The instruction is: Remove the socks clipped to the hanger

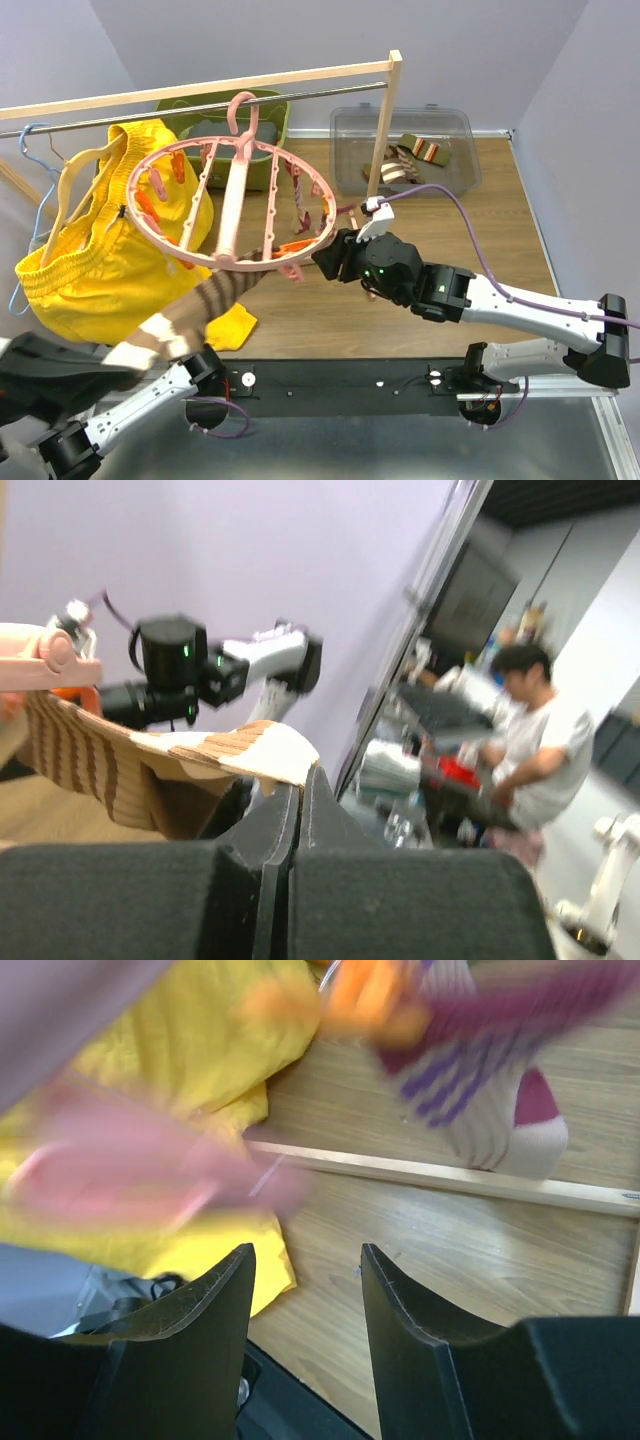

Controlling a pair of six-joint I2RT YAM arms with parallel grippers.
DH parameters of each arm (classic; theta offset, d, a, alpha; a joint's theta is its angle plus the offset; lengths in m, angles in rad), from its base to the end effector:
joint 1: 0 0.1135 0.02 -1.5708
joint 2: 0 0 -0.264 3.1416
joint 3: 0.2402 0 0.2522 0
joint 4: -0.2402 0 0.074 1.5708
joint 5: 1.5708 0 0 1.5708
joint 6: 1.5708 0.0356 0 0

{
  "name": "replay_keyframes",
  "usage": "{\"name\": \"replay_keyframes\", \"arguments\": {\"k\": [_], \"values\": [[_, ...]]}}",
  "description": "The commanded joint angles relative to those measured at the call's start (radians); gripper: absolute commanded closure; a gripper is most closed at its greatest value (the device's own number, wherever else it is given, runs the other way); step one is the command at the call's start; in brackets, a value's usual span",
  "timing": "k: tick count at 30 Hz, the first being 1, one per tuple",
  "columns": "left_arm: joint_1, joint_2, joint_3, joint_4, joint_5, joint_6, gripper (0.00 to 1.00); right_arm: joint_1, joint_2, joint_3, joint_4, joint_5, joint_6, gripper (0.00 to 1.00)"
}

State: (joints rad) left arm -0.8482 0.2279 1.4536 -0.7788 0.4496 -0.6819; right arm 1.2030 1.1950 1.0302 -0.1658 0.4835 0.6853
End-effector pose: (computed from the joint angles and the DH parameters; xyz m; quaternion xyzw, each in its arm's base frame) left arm -0.0877 0.0761 0.4698 0.2311 0.5020 -0.6570 0.5128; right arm 0.1141 0.2501 0.3438 -0.0678 0.7994 0.3428 0.4887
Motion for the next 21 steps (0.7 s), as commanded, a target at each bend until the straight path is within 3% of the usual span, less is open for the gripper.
{"name": "replay_keyframes", "arguments": {"k": [1,5,11,15,21], "values": [[-0.086,-0.108,0.074,-0.010,-0.310,-0.097,1.00,0.001,-0.093,-0.031,0.026,-0.065,-0.036,0.45],[-0.121,-0.156,0.054,0.029,-0.400,-0.136,1.00,0.001,-0.141,-0.048,0.025,-0.095,-0.053,0.44],[-0.147,-0.150,0.103,-0.048,-0.499,-0.136,1.00,0.001,-0.109,-0.064,0.138,-0.426,-0.142,0.39],[-0.147,-0.134,0.021,-0.019,-0.424,-0.143,1.00,0.003,-0.043,-0.041,0.157,-0.597,-0.142,0.37],[-0.147,-0.101,-0.171,0.105,-0.252,-0.133,1.00,0.003,-0.064,-0.068,0.259,-0.674,-0.139,0.31]]}}
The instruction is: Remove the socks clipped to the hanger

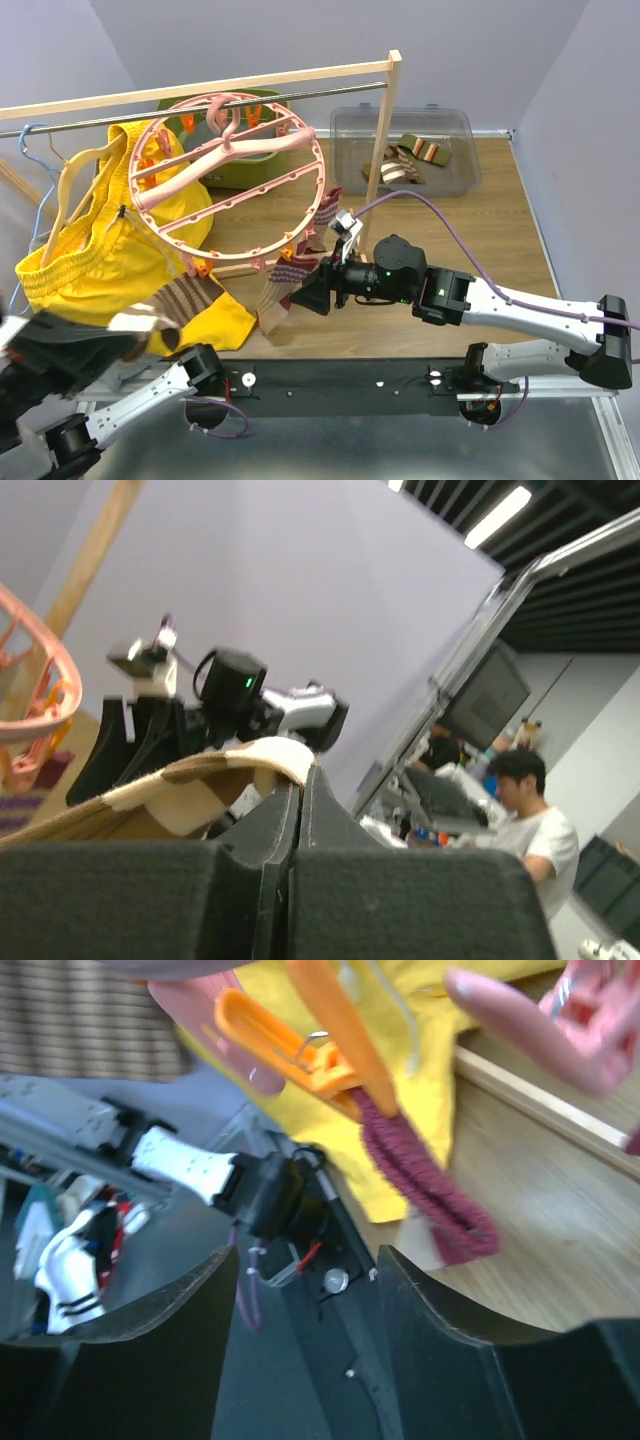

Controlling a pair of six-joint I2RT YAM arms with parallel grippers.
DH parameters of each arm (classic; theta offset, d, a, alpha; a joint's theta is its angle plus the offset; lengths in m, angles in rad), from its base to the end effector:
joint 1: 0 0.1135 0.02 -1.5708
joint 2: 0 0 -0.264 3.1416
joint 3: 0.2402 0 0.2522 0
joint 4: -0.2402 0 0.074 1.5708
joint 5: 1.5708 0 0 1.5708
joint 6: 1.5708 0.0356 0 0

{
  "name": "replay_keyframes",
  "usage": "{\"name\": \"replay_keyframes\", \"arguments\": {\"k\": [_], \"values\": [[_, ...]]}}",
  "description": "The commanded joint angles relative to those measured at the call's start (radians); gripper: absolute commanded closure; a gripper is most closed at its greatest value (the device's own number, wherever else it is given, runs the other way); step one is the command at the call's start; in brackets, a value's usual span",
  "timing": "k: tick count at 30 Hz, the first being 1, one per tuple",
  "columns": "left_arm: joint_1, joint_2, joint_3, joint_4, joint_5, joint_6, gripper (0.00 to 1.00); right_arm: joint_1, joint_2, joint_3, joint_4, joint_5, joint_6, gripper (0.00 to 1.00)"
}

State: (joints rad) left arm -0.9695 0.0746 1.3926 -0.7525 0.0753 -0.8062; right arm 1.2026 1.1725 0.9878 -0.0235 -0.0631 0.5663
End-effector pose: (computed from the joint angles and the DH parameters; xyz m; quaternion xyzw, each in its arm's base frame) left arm -0.0857 0.1202 0.4440 0.0721 0.4771 -0.6907 0.5386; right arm 0.0975 0.2589 0.3482 -0.2617 0.7312 0.5025 0.3800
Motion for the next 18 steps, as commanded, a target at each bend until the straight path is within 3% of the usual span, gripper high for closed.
{"name": "replay_keyframes", "arguments": {"k": [1,9,18], "values": [[-0.026,0.056,-0.128,0.111,0.138,-0.008,1.00,0.003,-0.046,-0.029,0.129,-0.129,-0.019,0.30],[-0.020,0.056,-0.257,0.240,0.296,-0.040,1.00,0.011,0.005,-0.003,0.255,-0.211,0.034,0.21],[-0.020,0.050,-0.267,0.286,0.411,-0.048,1.00,0.048,0.127,0.186,0.182,-0.152,-0.035,0.16]]}}
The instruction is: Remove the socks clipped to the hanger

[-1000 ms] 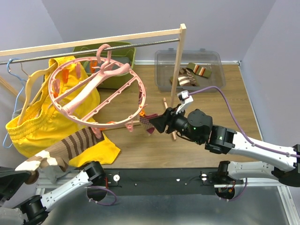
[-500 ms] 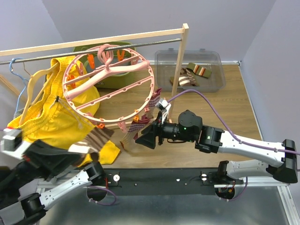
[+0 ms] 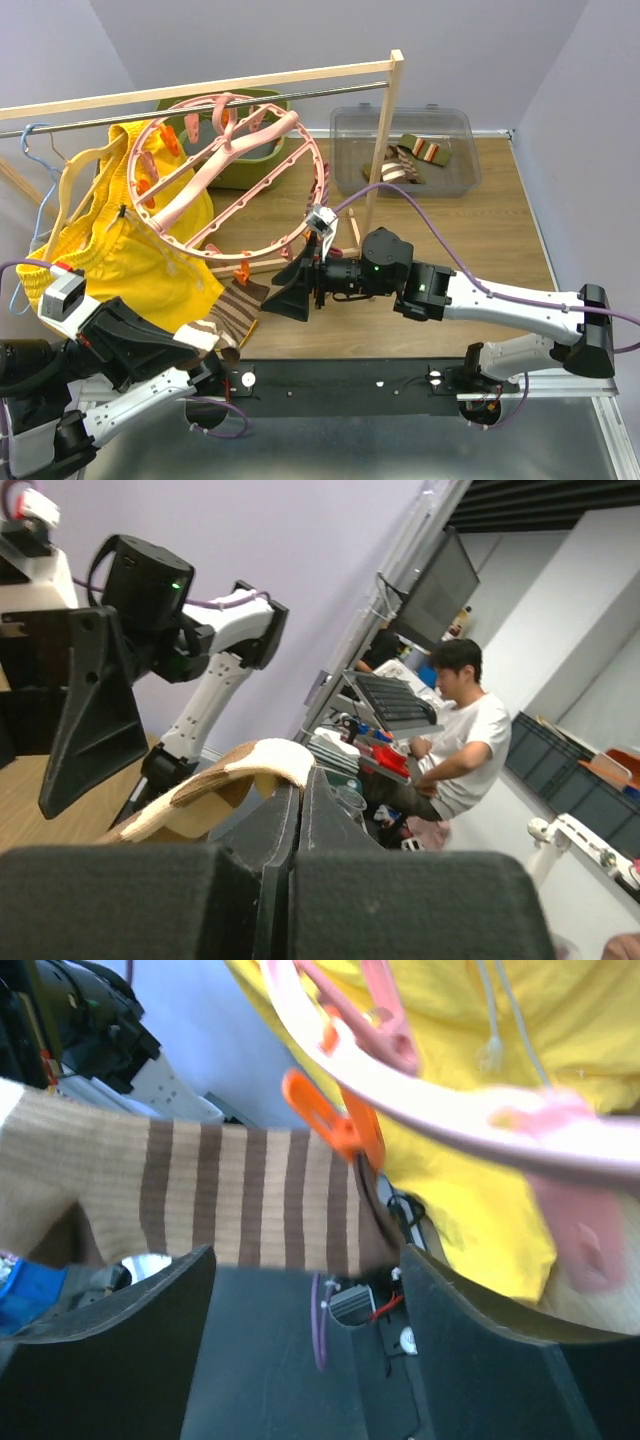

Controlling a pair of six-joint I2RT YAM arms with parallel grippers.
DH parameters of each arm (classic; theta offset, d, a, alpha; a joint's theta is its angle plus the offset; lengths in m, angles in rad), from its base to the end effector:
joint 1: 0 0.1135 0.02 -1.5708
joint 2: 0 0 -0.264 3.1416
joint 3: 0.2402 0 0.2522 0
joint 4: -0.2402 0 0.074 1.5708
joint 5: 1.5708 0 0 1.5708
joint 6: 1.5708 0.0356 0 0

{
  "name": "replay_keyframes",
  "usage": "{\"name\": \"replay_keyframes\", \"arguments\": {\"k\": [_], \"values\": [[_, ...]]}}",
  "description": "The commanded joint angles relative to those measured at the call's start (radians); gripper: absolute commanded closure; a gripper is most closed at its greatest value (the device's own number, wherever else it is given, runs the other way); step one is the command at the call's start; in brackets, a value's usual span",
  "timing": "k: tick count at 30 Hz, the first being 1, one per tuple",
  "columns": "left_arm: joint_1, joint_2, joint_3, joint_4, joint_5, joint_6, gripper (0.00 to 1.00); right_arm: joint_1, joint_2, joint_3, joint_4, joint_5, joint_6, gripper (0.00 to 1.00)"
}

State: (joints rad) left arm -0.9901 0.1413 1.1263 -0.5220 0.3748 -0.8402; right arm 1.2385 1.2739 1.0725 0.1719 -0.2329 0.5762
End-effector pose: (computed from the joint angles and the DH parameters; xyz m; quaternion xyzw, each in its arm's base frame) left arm -0.0439 0.0431 0.4358 0.1967 0.5035 -0.7221 0.4318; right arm 0.0912 0.2895 0.3725 -0.3082 0.6476 0.5965 0.3604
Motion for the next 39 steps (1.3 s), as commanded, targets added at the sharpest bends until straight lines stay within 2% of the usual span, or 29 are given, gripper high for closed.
{"name": "replay_keyframes", "arguments": {"k": [1,4,14,23,28,35,38,39], "values": [[0.001,-0.016,0.000,0.054,0.119,-0.013,1.00,0.012,0.031,0.110,-0.015,0.030,-0.053,0.13],[0.001,-0.013,0.012,0.039,0.113,-0.008,1.00,0.012,0.053,0.142,-0.020,0.052,-0.075,0.09],[0.001,-0.026,-0.006,0.063,0.108,-0.025,1.00,0.015,0.130,0.227,-0.095,0.138,-0.102,0.09],[0.001,-0.022,-0.013,0.066,0.110,-0.014,1.00,0.030,0.148,0.233,-0.060,0.158,-0.107,0.10],[0.001,-0.026,-0.022,0.068,0.108,-0.014,1.00,0.039,0.160,0.230,-0.037,0.194,-0.099,0.25],[0.001,-0.035,-0.031,0.060,0.102,-0.014,1.00,0.049,0.150,0.186,0.029,0.228,-0.062,0.38],[-0.001,-0.039,-0.031,0.066,0.098,-0.019,1.00,0.053,0.139,0.173,0.054,0.268,-0.052,0.48],[0.001,-0.039,-0.031,0.065,0.096,-0.017,1.00,0.056,0.137,0.173,0.052,0.273,-0.050,0.49]]}}
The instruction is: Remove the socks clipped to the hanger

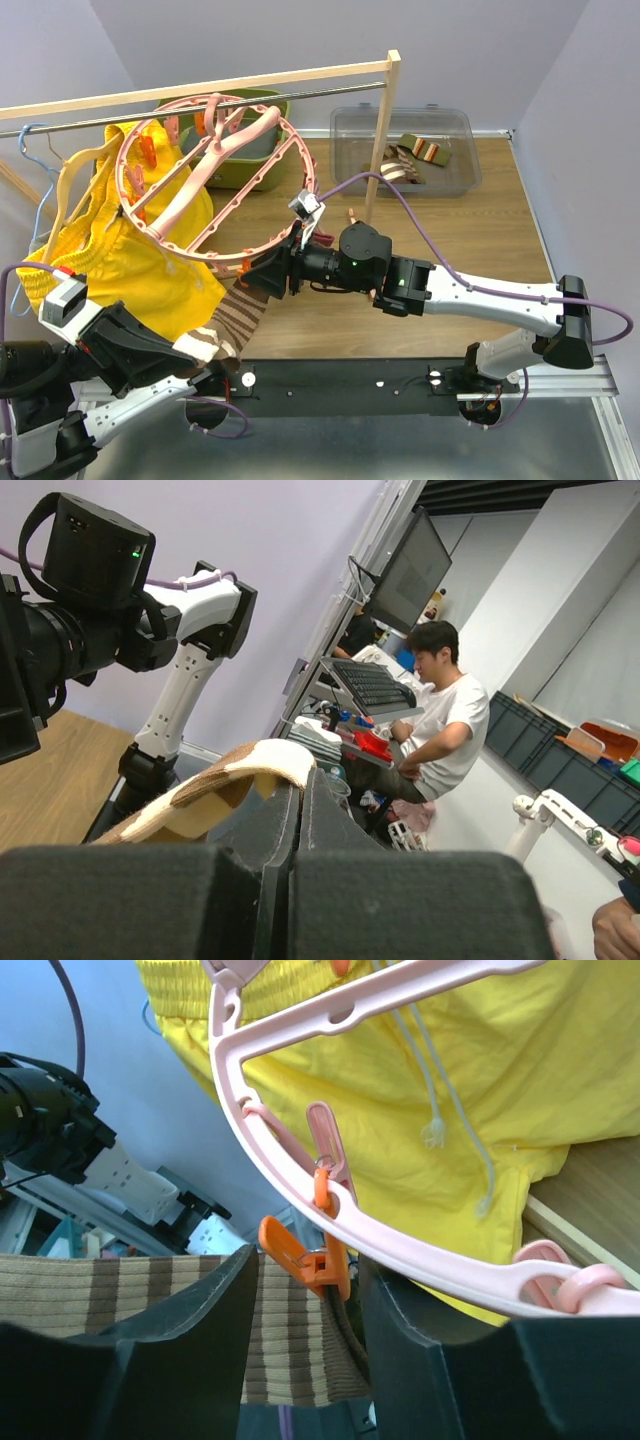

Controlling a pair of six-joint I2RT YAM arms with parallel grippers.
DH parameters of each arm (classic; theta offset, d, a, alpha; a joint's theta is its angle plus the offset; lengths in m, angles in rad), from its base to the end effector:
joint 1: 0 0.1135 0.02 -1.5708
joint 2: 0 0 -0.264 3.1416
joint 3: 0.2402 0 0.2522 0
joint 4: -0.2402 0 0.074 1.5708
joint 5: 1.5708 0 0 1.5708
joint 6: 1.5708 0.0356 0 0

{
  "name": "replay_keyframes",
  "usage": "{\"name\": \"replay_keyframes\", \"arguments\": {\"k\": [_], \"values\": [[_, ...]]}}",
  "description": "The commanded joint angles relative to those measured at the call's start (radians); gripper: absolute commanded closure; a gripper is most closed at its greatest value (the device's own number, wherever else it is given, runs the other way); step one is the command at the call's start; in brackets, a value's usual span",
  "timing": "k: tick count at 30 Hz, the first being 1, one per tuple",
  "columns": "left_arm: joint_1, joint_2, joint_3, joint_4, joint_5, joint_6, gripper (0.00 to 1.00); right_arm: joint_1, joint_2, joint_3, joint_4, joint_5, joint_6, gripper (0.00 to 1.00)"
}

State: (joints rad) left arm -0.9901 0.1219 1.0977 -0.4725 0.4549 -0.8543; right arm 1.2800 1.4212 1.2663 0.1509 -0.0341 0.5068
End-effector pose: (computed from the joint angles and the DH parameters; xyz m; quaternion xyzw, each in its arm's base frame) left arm -0.0469 0.0429 0.4332 0.2273 0.4813 -0.7377 0.4152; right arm 0.0968 0.3275 0.3956 -0.2782 0.6516 0.5574 0.4328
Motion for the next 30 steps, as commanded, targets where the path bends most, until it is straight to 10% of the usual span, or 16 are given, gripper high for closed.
{"name": "replay_keyframes", "arguments": {"k": [1,9,30], "values": [[-0.001,-0.021,0.001,0.017,0.013,-0.006,1.00,0.016,-0.010,-0.018,0.070,0.074,0.024,0.49],[-0.001,-0.031,-0.018,0.055,0.013,-0.029,1.00,0.056,0.004,-0.001,0.055,0.080,-0.004,0.24],[0.001,-0.004,-0.035,0.110,0.085,-0.032,1.00,0.206,0.099,0.108,0.035,0.459,-0.037,0.35]]}}
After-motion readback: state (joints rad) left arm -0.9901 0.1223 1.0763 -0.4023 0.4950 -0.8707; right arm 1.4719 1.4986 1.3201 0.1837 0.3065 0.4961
